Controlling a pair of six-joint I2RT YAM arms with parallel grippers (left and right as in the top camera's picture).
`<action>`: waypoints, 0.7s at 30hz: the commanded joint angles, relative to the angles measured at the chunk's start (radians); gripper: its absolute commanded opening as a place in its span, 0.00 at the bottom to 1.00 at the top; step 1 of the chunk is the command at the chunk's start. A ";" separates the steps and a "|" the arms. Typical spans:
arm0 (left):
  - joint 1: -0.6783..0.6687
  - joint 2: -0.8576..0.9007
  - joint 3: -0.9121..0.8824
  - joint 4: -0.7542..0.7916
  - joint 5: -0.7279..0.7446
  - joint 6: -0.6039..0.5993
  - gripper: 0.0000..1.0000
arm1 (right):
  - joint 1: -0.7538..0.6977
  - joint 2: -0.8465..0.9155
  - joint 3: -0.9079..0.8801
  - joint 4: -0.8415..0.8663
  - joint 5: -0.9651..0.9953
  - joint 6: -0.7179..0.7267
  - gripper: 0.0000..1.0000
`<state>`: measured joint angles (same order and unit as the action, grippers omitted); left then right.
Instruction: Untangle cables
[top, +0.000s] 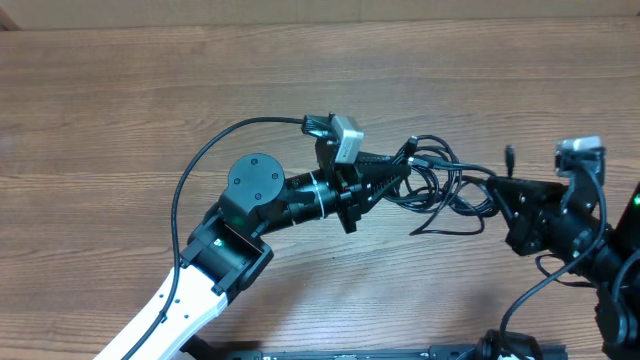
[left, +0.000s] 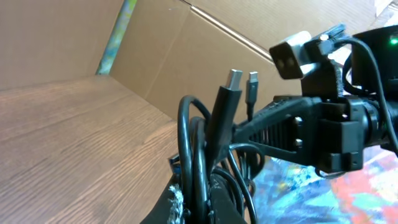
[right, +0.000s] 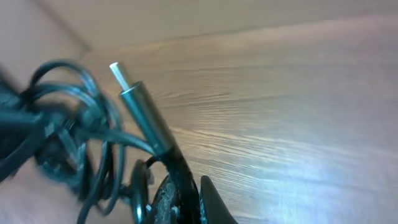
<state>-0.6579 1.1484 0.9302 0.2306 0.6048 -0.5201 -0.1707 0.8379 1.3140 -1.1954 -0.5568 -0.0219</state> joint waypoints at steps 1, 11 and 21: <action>0.018 -0.026 0.017 0.010 -0.035 -0.045 0.04 | -0.020 -0.001 0.016 0.003 0.374 0.224 0.04; 0.018 -0.034 0.017 0.010 -0.047 -0.045 0.04 | -0.020 0.004 0.016 -0.035 0.395 0.306 0.04; 0.018 -0.034 0.017 -0.005 -0.080 -0.038 0.04 | -0.020 0.004 0.016 -0.056 0.276 0.230 0.91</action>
<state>-0.6460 1.1404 0.9302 0.2230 0.5591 -0.5518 -0.1890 0.8429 1.3140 -1.2522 -0.2398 0.2329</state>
